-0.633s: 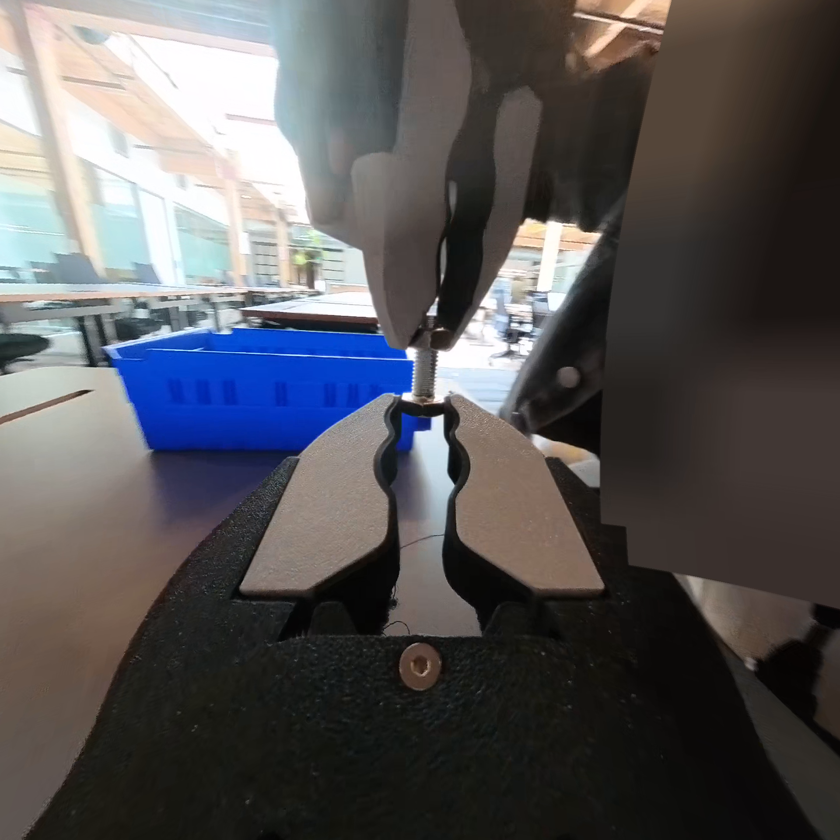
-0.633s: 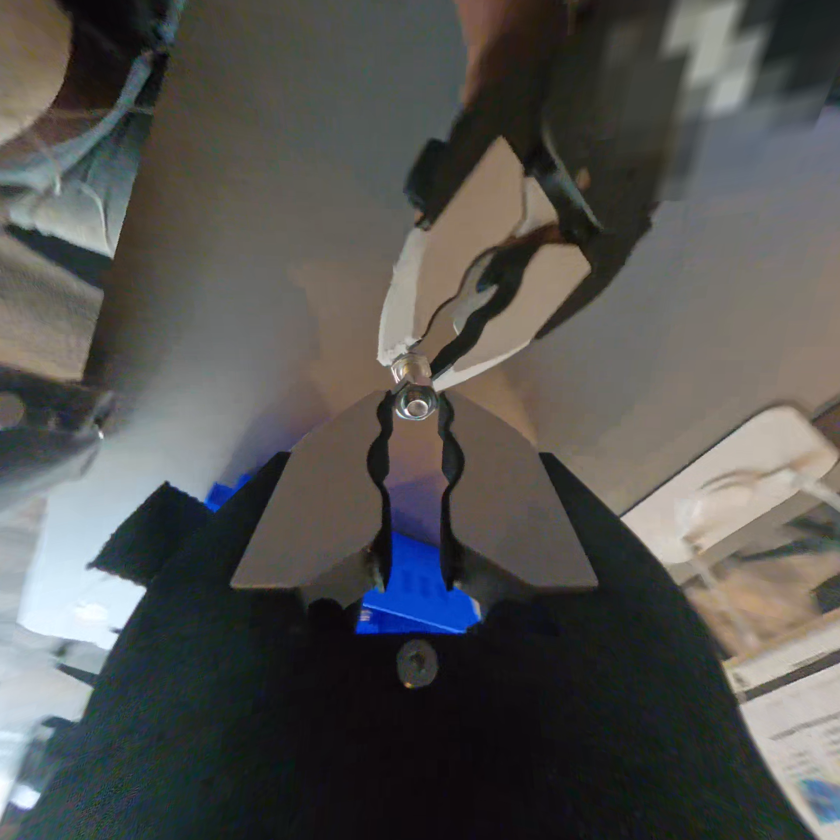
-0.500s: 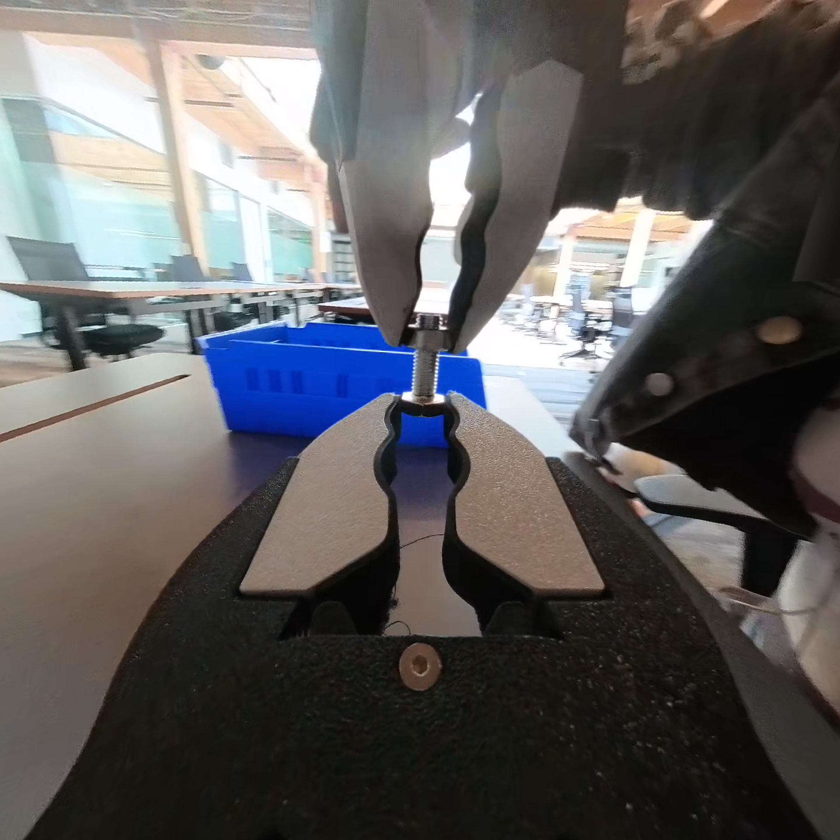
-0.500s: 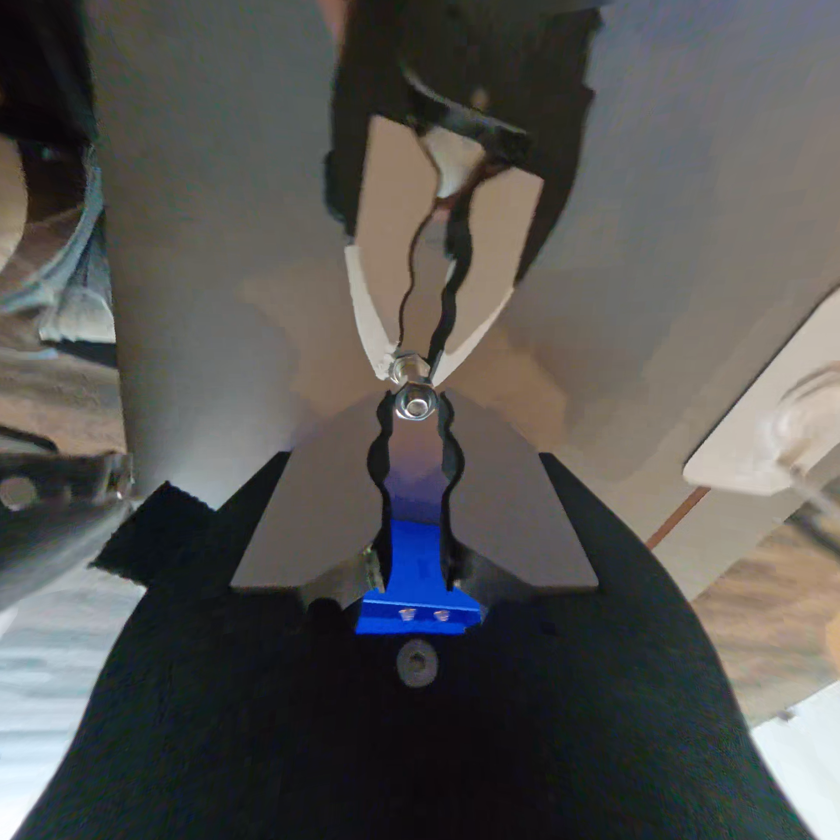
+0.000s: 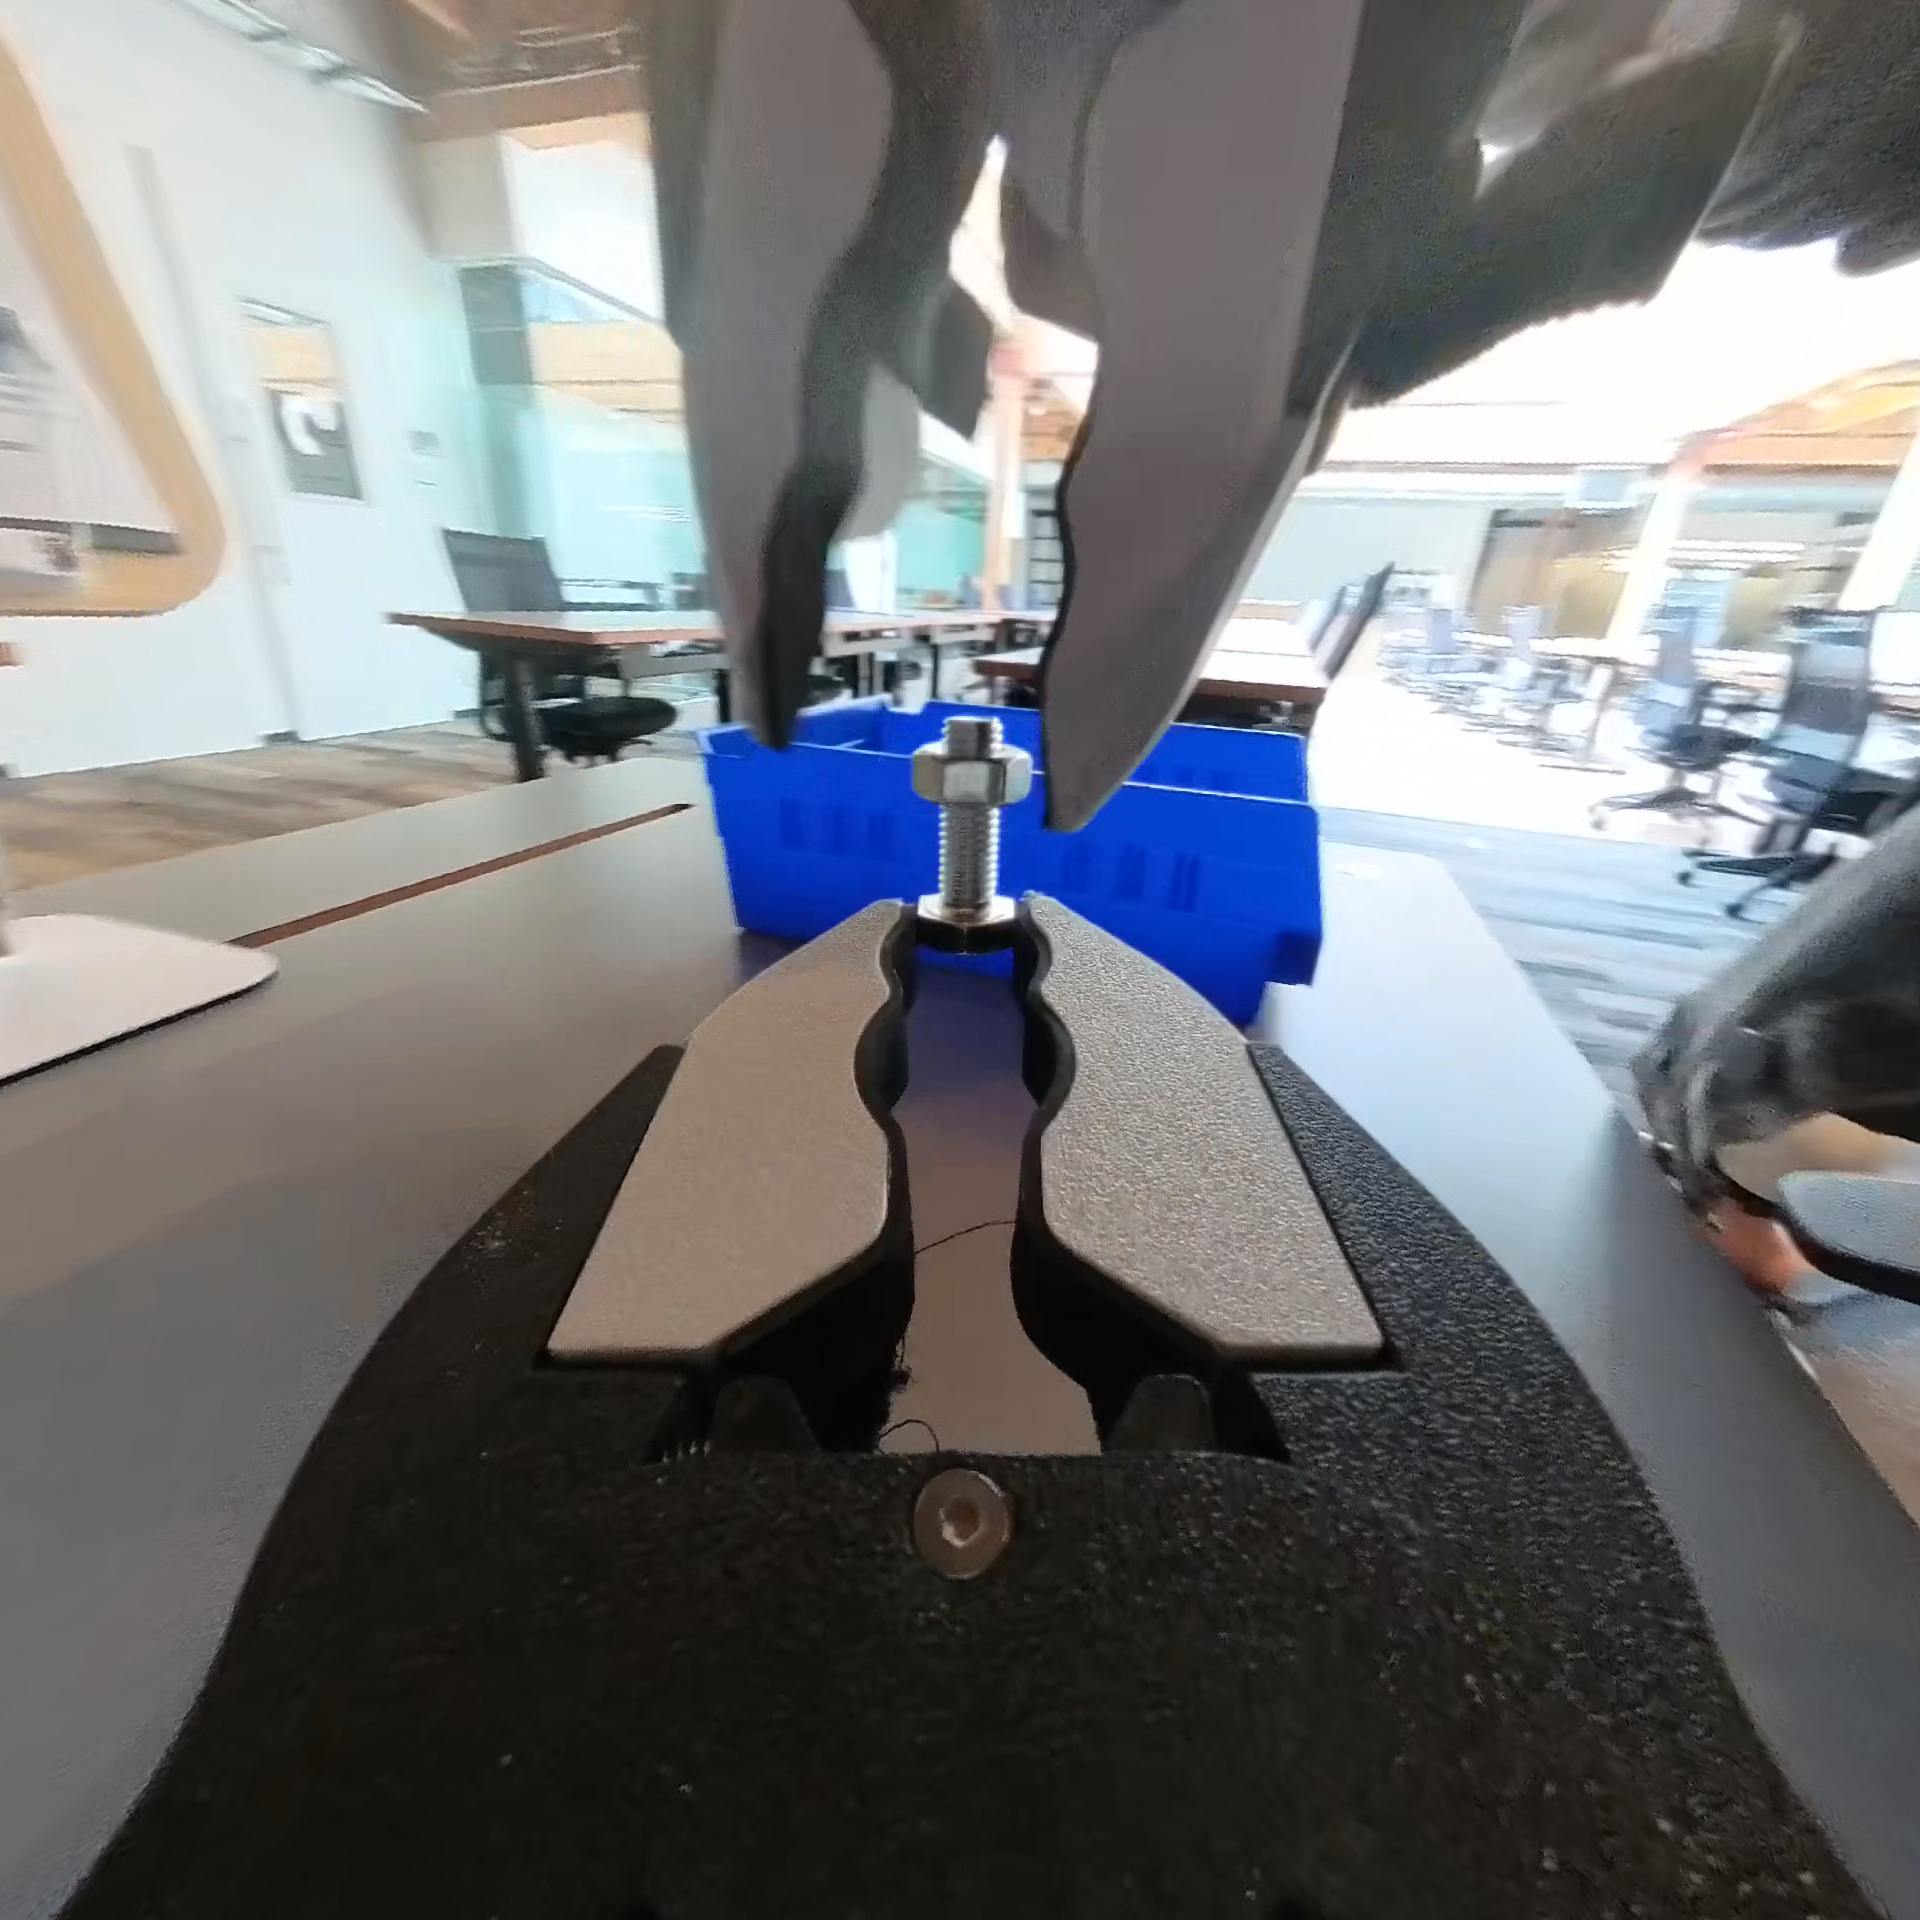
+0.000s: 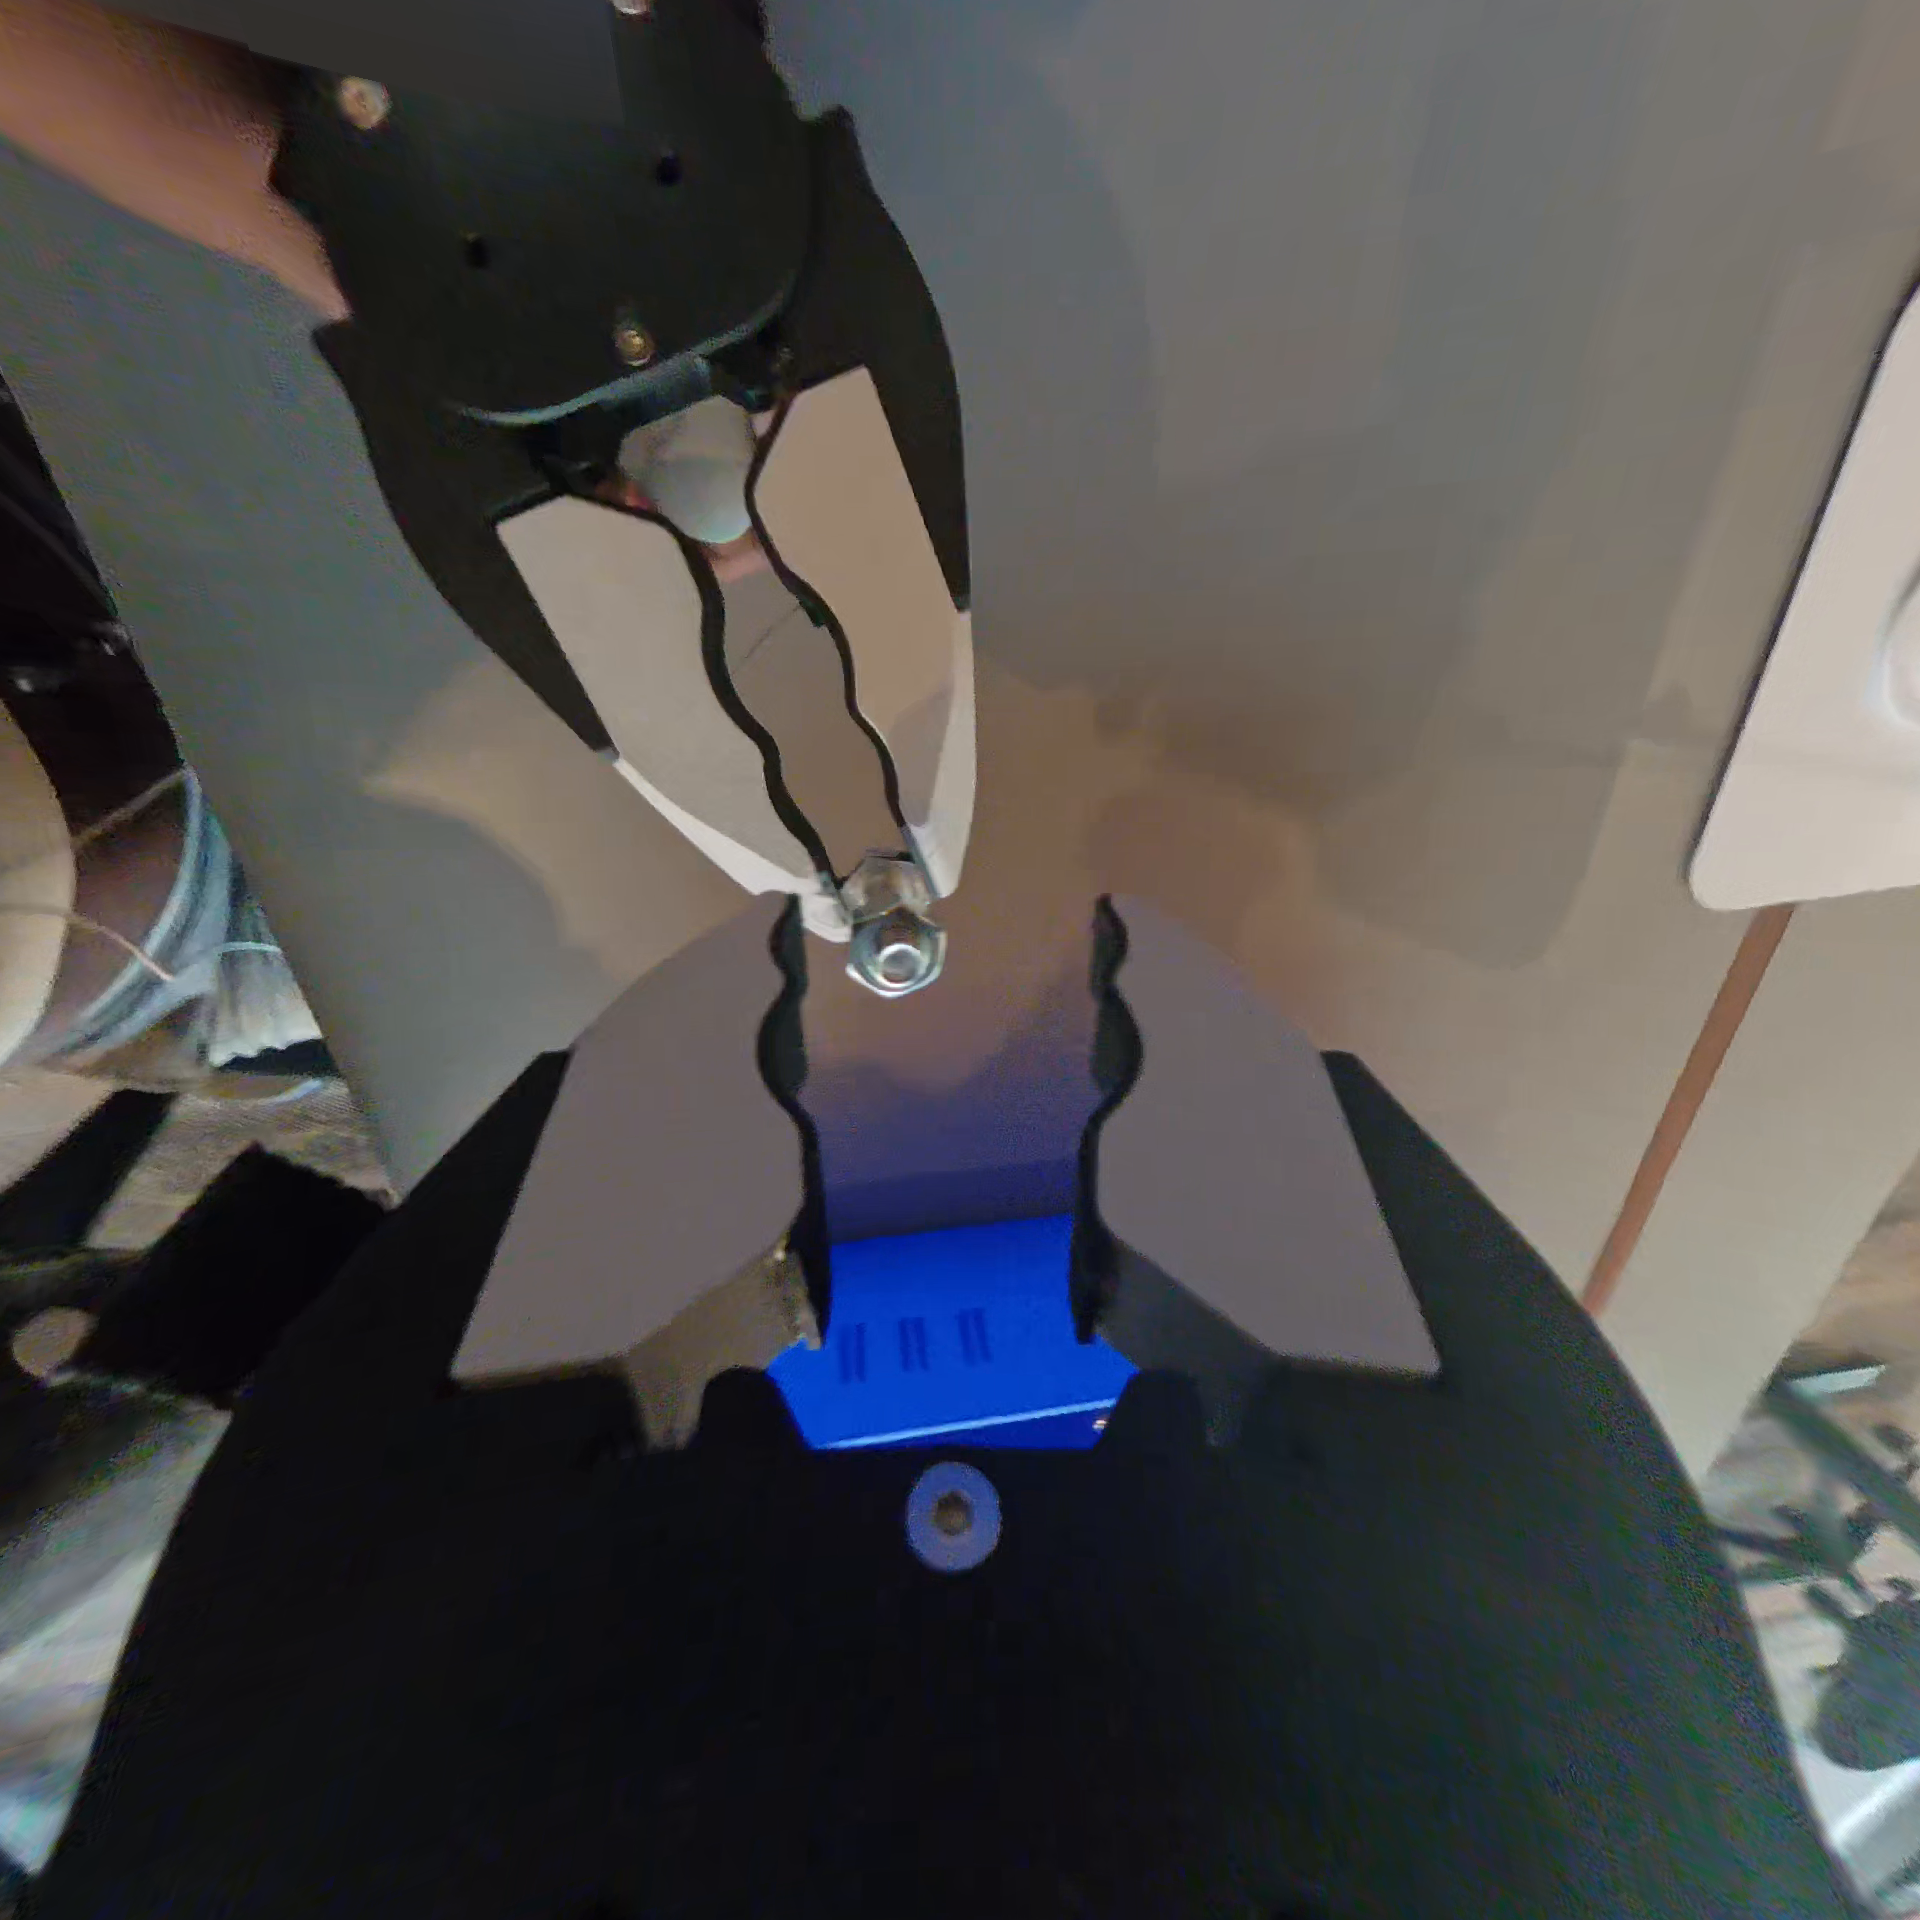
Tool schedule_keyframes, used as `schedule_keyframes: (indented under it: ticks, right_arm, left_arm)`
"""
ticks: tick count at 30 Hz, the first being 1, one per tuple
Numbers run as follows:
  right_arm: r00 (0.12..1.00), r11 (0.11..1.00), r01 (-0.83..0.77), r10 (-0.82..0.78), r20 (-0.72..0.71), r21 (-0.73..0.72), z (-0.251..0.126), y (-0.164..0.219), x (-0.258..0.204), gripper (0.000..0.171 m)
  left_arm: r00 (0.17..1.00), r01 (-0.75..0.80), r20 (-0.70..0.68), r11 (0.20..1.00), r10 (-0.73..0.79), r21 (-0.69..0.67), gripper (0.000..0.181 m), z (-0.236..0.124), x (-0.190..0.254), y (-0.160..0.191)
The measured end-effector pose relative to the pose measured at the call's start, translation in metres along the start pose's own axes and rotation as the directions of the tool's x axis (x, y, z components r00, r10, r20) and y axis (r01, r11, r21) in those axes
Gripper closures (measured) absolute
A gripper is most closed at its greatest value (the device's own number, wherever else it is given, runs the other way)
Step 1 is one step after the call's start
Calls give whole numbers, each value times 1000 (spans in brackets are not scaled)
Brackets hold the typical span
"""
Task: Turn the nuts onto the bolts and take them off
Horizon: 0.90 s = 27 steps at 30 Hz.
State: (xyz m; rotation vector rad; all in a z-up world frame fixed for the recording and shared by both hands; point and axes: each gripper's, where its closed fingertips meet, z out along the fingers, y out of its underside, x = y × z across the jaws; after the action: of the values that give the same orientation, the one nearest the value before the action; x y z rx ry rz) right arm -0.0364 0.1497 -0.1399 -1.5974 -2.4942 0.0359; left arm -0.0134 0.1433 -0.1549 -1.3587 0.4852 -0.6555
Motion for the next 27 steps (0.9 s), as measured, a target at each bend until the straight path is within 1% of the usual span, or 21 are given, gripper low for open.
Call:
schedule_keyframes:
  ticks: [1, 2, 4, 5, 8, 12, 17, 23, 27]
  right_arm:
    - [999, 999, 49, -49, 7, 10, -4, -2, -1, 112]
    - [994, 994, 107, -108, 13, 33, -9, -4, -2, 106]
    - [973, 971, 225, -228, 29, 83, -19, -8, -9, 101]
    - [957, 954, 284, -288, 31, 97, -24, -8, -14, 101]
    - [889, 888, 452, -456, 30, 86, -31, -4, -24, 104]
    - [770, 772, 633, -636, 50, 63, -31, -1, -39, 112]
    - [641, 644, 759, -765, 70, 90, -27, -5, -54, 113]
    - [495, 501, 861, -865, 76, 92, -22, -6, -63, 115]
    - [411, 418, 904, -908, 85, 93, -18, -8, -67, 114]
  left_arm:
    - [999, 0, -41, 1000, 0, 0, 164, 0, 4, 0]
    - [993, 9, -119, 1000, -9, -1, 164, 0, 12, 0]
    - [981, 26, -195, 1000, -25, 5, 164, -1, 18, -1]
    - [963, 44, -267, 999, -41, 6, 164, -3, 25, -2]
    - [917, 86, -391, 996, -75, 10, 164, -9, 35, -4]
    - [872, 130, -478, 991, -104, 22, 164, -15, 40, -9]
    - [806, 154, -579, 988, -123, 3, 164, -24, 47, -10]
    - [683, 185, -714, 982, -153, -33, 164, -37, 60, -12]
    - [581, 199, -796, 978, -171, -64, 164, -47, 68, -13]
